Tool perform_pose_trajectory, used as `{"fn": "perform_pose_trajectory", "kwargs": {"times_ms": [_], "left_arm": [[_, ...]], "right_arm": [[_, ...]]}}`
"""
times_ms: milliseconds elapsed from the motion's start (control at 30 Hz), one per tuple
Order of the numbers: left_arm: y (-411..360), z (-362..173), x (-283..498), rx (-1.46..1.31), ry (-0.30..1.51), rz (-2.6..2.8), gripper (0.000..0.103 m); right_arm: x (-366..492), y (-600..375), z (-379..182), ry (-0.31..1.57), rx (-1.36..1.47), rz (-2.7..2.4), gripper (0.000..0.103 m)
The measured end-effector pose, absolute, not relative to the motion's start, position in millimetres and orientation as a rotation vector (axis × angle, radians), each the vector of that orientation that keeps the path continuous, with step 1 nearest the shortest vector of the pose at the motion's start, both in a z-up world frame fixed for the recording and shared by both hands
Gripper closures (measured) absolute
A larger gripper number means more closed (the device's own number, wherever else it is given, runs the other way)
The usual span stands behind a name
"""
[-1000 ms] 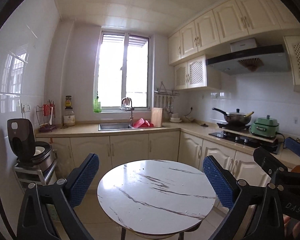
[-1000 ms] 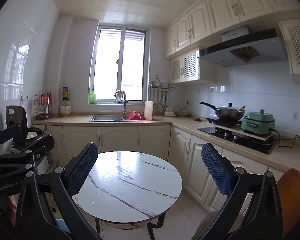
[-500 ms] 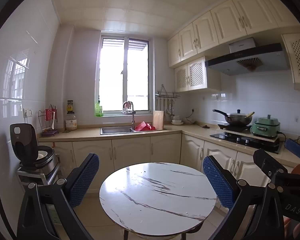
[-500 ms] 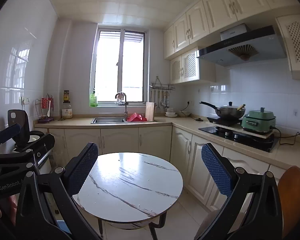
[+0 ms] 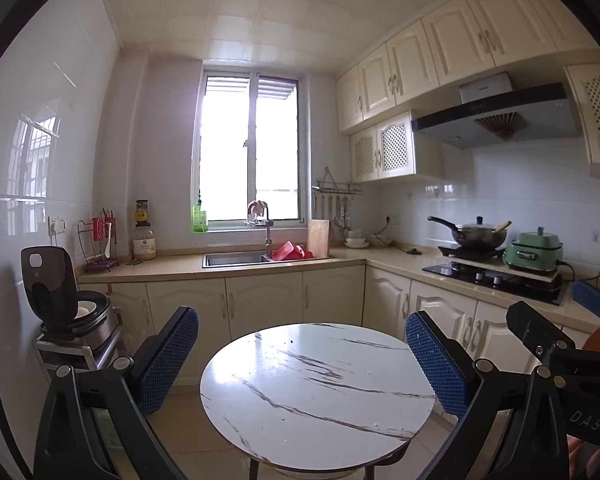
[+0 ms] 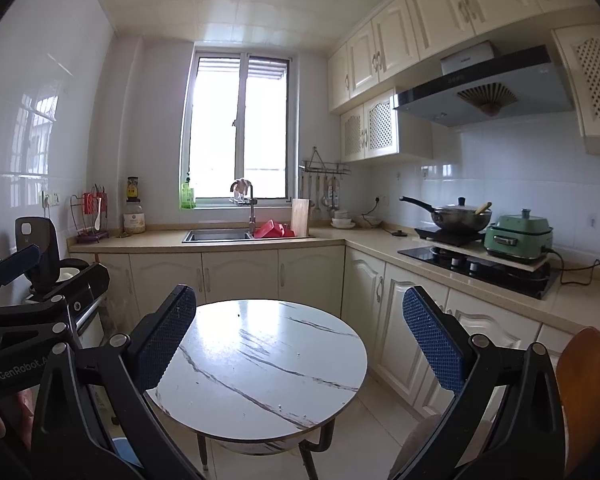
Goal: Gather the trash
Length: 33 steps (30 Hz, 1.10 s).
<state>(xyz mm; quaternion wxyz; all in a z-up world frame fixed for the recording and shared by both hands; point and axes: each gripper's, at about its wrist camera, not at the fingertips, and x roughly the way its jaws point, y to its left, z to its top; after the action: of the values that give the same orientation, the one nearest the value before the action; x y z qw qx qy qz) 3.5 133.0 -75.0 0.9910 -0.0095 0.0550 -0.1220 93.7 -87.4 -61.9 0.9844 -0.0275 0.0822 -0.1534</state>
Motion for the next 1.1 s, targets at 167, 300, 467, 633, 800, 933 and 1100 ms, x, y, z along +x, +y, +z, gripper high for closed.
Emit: {"fn": "perform_pose_trajectory", "kwargs": {"times_ms": [167,300,467,633,800,933,1100], "left_arm": [[130.5,-72.9,8.1,-0.014,0.112,-0.243,0.001],[129.5,-72.1,9.4,-0.014,0.110,-0.245,0.001],[127.9,-70.9,11.7,-0.011,0.109,-0.245,0.001],[127.9,-72.7,11.9,-0.011,0.109,-0.247,0.001],[128.5,-72.3,12.5,-0.010,0.110,-0.247,0.001],[128.9,-72.5,12.7,-0.011,0.110,-0.249,0.001],[129.1,-71.6,12.9,-0.008,0.110,-0.248,0.001]], "right_arm": [[95.1,-88.1,-64.4,0.172,-0.052,-0.310,0.000],[95.3,-88.9,-64.7,0.172,-0.053,-0.312,0.000],[95.8,-89.8,-64.7,0.172,-0.053,-0.311,0.000],[96.1,-89.3,-65.2,0.172,-0.053,-0.313,0.000],[96.2,-89.6,-65.3,0.172,-0.053,-0.312,0.000],[96.4,-90.1,-65.3,0.172,-0.053,-0.312,0.000],[95.9,-90.3,-65.5,0.172,-0.052,-0.314,0.000]]}}
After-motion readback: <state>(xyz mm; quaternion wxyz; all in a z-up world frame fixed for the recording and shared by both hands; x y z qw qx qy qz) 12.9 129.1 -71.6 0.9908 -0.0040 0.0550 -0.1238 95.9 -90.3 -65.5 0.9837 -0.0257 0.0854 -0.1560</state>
